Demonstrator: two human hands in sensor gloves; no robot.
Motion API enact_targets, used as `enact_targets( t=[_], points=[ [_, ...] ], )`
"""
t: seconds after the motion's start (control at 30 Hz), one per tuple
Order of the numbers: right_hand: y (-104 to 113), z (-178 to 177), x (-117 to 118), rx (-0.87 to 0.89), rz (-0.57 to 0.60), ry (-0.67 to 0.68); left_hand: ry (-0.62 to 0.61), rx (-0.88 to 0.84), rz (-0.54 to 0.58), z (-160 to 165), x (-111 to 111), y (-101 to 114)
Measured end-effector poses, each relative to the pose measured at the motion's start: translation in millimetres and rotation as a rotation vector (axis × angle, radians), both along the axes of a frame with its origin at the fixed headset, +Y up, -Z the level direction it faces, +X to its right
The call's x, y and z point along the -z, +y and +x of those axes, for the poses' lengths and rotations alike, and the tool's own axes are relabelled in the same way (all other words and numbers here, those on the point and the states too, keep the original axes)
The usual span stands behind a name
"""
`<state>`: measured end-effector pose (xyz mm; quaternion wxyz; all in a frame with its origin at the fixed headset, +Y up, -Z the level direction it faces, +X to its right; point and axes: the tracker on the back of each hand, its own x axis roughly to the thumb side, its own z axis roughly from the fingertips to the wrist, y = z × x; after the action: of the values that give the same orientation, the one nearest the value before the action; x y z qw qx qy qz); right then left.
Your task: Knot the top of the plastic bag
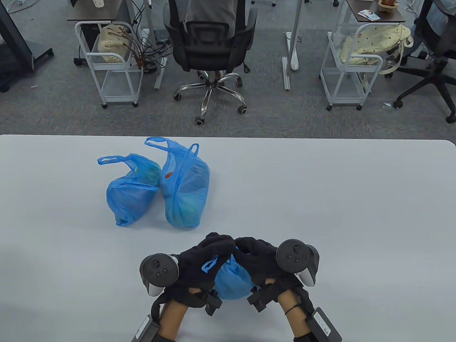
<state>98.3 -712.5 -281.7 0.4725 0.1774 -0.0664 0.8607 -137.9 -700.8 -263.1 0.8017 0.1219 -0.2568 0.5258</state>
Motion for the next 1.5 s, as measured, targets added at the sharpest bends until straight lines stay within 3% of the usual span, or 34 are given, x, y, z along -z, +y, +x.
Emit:
enact_targets(
  t=[0.17,0.57,0.93,1.27,1.5],
  points=[
    [4,4,-2,-0.006,0.082,-0.069,-0.005,-0.016,-0.022,0,1,-2],
    [17,20,-7,0.18,0.263,-0.149,0.025,-0.09,-0.153,-8,8,-10],
    [23,22,-11,0.1,0.333,-0.181,0.12,-0.085,-0.242,-18,10,-15],
    [18,33,-2,-0.08,0.32,-0.272,0.262,0.089,-0.319,-28,15,-19],
    [9,49,7,-0.233,0.272,-0.347,0.369,0.322,-0.309,-32,19,-22]
  ],
)
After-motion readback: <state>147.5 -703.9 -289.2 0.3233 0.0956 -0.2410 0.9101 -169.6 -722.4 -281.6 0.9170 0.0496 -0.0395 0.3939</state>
